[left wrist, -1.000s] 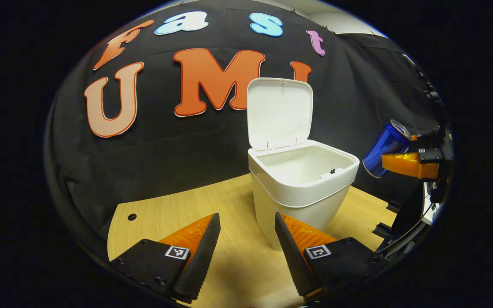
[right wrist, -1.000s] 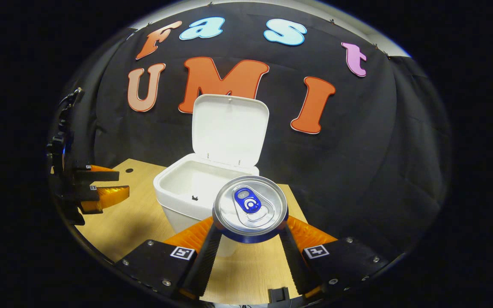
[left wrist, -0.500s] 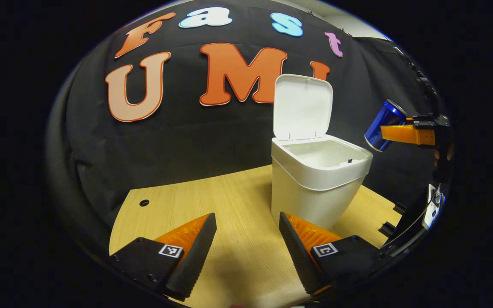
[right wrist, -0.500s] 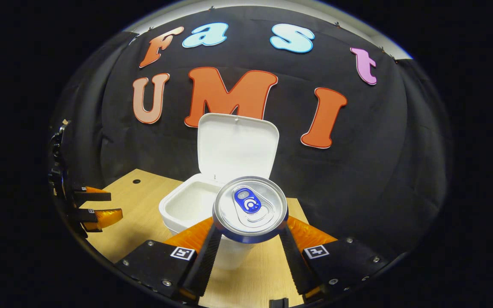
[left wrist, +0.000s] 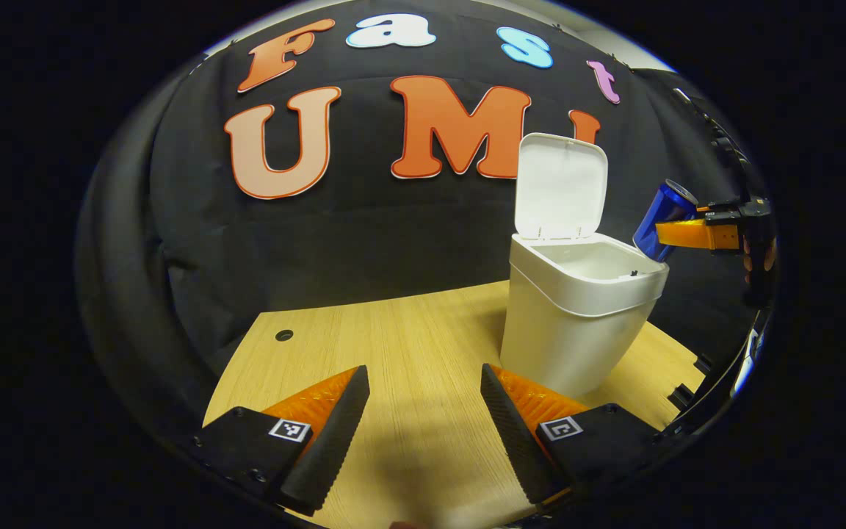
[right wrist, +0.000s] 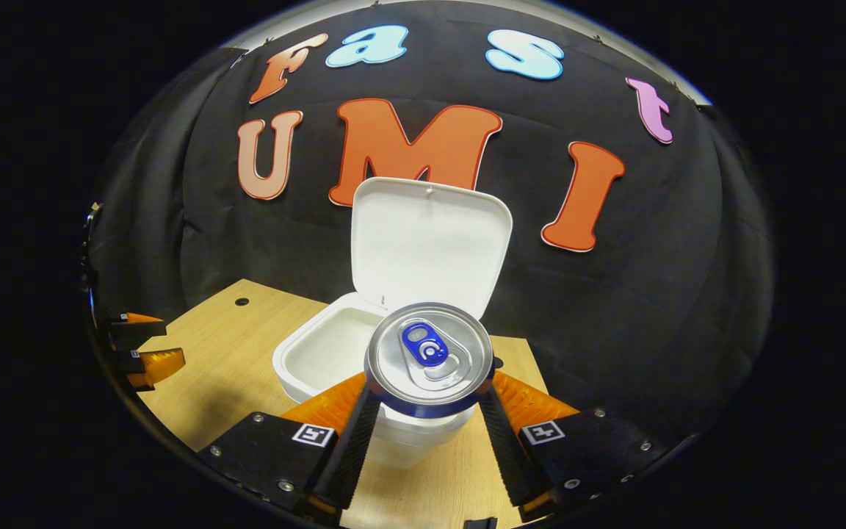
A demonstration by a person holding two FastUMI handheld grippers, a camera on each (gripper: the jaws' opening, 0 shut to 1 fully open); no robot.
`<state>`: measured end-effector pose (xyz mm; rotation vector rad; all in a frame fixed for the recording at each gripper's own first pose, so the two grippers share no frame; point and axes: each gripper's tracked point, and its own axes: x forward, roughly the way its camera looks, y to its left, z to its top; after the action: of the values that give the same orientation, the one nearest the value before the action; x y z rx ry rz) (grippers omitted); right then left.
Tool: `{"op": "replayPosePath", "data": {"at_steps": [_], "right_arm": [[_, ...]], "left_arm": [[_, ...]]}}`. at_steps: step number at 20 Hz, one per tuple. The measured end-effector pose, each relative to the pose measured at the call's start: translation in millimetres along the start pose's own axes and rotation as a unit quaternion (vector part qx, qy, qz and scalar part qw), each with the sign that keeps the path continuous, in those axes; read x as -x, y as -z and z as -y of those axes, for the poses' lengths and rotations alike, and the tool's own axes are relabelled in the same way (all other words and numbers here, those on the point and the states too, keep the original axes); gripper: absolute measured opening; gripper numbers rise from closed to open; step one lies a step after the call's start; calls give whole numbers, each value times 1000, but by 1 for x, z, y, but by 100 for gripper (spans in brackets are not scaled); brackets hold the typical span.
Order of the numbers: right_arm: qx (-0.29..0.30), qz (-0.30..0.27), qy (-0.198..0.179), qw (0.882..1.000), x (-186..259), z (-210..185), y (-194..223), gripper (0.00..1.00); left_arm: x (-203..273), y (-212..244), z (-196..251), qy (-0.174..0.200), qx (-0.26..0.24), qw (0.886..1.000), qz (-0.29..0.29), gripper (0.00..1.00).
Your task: Press the lid of the desktop garbage bin to open it, pick up the crumpled paper on the desktop and throw it into the bin, then pick up the pop can on the desktop and drop it into the bin, and finally close the garbage bin lid.
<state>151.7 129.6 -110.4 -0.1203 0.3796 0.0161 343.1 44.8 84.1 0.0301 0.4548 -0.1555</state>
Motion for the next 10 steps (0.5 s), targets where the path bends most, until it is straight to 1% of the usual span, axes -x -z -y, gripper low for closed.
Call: {"op": "replayPosePath", "data": {"at_steps": [3, 4, 5, 7, 8, 10], "right_arm": [[7, -8, -2, 1000, -9, -2, 7, 78], [8, -11, -2, 1000, -13, -3, 9, 78], [9, -15, -3, 1000, -16, -3, 10, 78], [6, -22, -5, 1000, -22, -3, 14, 78], [8, -25, -3, 1000, -26, -3, 15, 78], [10, -33, -5, 999, -31, -4, 19, 78]], "left_arm": [[5, 2, -7, -13, 7, 1000, -1, 98], [7, 2, -10, -17, 6, 1000, 0, 96], [7, 2, -12, -21, 6, 1000, 1, 98], [9, 1, -17, -28, 7, 1000, 3, 98], [7, 2, -16, -28, 10, 1000, 4, 96], [9, 2, -20, -33, 11, 999, 2, 98]]}}
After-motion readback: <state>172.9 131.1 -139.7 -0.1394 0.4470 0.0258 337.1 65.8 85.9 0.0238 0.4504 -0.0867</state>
